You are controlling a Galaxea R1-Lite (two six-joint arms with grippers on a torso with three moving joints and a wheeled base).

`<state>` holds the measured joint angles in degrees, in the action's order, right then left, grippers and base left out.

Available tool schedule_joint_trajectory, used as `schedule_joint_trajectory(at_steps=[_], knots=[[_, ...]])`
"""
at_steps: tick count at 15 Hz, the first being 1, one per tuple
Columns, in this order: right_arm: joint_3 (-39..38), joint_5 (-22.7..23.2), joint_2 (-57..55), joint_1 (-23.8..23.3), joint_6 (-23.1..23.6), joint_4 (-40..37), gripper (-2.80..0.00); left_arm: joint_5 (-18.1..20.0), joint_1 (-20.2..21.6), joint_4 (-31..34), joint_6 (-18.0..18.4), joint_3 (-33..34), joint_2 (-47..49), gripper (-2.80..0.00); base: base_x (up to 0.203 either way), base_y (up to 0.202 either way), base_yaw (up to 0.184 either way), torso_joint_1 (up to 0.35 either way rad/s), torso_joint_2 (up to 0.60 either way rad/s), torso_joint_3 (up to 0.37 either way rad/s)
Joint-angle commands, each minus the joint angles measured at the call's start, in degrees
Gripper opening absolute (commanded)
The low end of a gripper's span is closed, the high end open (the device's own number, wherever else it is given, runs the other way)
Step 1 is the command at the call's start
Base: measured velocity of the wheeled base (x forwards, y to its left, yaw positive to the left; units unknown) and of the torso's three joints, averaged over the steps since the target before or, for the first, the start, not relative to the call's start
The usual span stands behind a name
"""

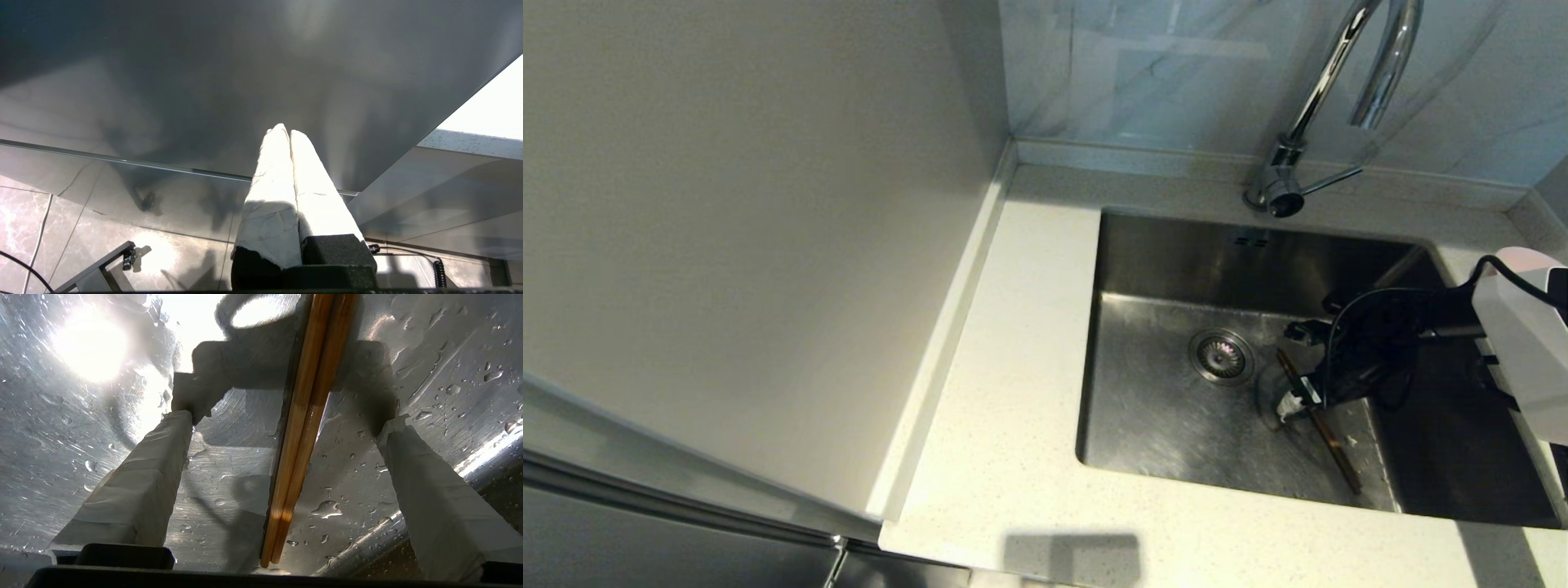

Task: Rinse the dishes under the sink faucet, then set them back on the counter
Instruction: Place the chopsticks on the bowl

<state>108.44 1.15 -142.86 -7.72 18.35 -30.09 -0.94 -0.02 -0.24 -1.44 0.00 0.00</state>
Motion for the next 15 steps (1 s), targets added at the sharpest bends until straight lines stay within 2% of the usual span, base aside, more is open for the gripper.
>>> schedule_joint_trajectory(at_steps=[1,15], knots=[[-0.1,0.0,0.0,-0.1,0.1,-0.2,-2.8,0.0,0.0,0.0,0.0,0.0,-0.2,-2.8,0.0,0.0,0.0,0.0,0.0,0.0],[0.0,-1.6,2.0,-0.3,0.2,-0.1,-2.8,0.0,0.0,0.0,0.0,0.0,-0.2,-2.8,0.0,0.0,0.0,0.0,0.0,0.0]])
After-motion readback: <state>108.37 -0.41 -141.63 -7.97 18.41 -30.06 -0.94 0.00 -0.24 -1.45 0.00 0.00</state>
